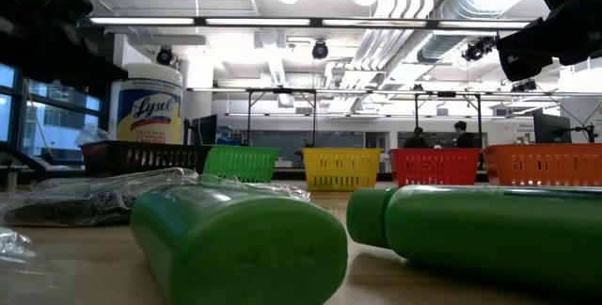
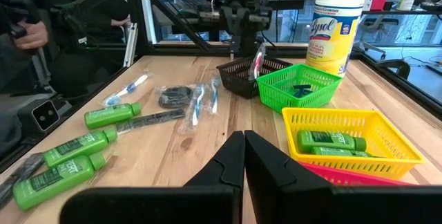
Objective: Pick & Place Travel size toiletries
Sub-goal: Put the bottom blue toothbrush into the black bin
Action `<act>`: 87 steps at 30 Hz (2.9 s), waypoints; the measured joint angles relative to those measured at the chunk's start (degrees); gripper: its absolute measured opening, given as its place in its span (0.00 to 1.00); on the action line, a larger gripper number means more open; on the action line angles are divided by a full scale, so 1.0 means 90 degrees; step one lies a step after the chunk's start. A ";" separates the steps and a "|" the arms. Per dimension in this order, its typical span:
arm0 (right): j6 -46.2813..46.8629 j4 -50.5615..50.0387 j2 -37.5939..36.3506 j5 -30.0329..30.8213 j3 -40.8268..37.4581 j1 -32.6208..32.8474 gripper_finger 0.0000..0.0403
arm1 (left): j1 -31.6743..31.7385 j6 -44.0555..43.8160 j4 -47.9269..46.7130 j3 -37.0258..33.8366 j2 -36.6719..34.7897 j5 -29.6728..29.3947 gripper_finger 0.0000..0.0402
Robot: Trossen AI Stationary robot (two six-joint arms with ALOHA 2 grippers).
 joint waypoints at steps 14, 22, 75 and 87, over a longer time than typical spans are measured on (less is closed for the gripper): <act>0.0000 0.0007 -0.0002 -0.0006 0.0000 0.0000 0.01 | -0.1401 -0.0704 -0.1358 0.3886 0.5477 -0.1020 0.00; 0.0017 0.0007 -0.0002 -0.0016 0.0000 0.0000 0.01 | -0.1396 -0.2558 -0.3049 0.6126 0.7715 0.0193 0.20; 0.0051 -0.0046 -0.0001 -0.0007 0.0000 -0.0001 0.01 | -0.1862 -0.2309 -0.3906 0.7328 0.9817 0.2375 0.08; 0.0051 -0.0048 -0.0001 -0.0015 0.0000 -0.0002 0.01 | -0.2018 -0.0573 -0.4530 0.7160 0.7284 0.0042 0.04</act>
